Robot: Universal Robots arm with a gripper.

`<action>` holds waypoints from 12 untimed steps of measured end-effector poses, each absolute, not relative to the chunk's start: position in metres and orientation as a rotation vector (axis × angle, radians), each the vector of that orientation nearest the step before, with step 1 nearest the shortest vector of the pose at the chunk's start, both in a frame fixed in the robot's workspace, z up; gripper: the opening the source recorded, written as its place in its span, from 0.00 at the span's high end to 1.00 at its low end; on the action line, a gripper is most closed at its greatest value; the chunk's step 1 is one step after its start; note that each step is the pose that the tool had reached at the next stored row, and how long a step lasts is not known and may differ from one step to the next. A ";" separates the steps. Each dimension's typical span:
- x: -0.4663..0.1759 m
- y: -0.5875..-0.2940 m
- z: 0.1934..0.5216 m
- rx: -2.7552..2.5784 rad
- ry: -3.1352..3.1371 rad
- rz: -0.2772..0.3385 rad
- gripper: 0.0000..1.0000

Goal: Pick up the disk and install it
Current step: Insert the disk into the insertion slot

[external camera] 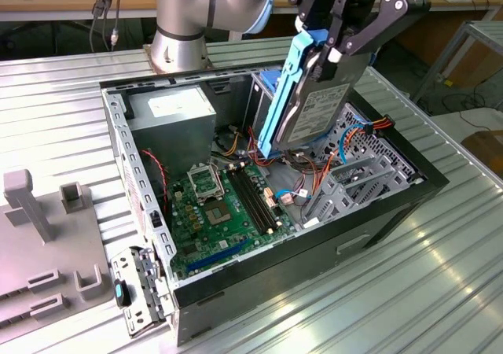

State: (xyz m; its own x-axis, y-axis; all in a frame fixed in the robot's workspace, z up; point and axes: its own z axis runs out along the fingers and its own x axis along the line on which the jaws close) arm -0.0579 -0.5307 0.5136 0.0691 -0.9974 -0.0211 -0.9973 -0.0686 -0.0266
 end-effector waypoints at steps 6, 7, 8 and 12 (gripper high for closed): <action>-0.052 -0.531 0.514 -2.272 2.120 -0.004 0.63; -0.052 -0.531 0.514 -2.272 2.120 -0.004 0.63; -0.052 -0.531 0.514 -2.272 2.120 -0.004 0.63; -0.052 -0.531 0.514 -2.272 2.120 -0.004 0.63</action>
